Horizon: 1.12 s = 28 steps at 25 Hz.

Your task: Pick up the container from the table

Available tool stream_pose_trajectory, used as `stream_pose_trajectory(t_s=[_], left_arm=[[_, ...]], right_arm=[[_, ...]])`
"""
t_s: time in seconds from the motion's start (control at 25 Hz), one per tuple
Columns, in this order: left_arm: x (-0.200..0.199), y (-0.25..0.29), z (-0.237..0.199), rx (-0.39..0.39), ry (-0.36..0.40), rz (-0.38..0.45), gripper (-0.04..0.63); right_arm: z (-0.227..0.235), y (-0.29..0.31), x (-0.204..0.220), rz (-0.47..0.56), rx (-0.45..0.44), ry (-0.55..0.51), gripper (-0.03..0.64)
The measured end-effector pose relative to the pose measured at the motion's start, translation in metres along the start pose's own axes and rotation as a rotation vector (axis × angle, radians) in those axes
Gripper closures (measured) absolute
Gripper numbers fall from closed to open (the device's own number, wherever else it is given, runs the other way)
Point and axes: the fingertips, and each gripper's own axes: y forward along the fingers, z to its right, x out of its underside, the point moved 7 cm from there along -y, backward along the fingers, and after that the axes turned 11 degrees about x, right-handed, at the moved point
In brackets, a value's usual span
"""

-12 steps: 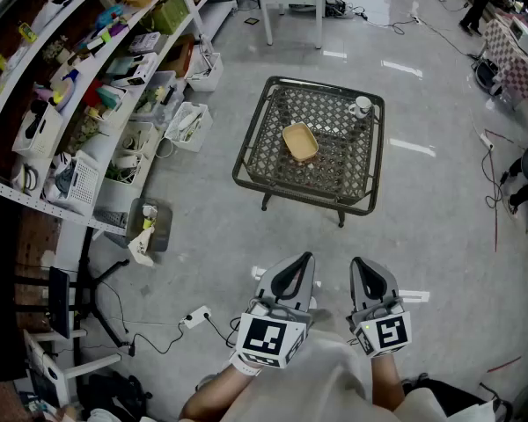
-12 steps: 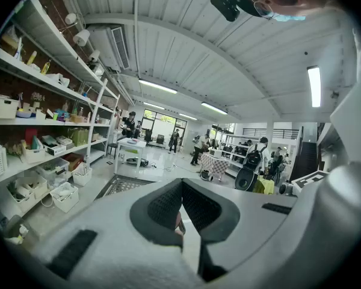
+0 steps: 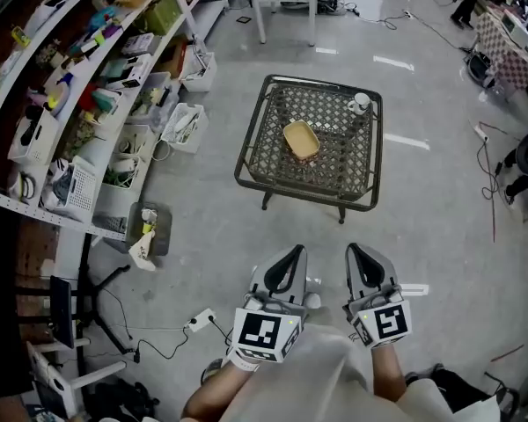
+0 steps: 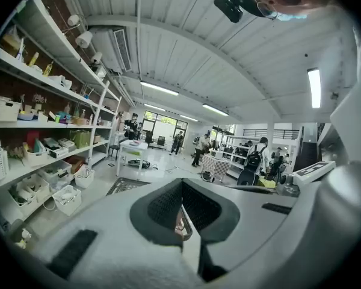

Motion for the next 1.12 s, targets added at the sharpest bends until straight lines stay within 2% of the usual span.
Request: stream_pose_trajectory(t_s=[0.52, 0.84, 1.12], left_arm=[[-0.016, -0.025, -0.076, 0.056, 0.002, 0.021, 0.574], [-0.021, -0.041, -0.127, 0.040, -0.025, 0.023, 0.573], [-0.021, -0.035, -0.149, 0.035, -0.040, 0.024, 0.574]], right_arm=[[-0.065, 0.051, 0.000, 0.007, 0.041, 0.044, 0.600], [-0.105, 0.088, -0.004, 0.003, 0.033, 0.045, 0.600], [-0.111, 0.113, -0.001, -0.003, 0.035, 0.044, 0.600]])
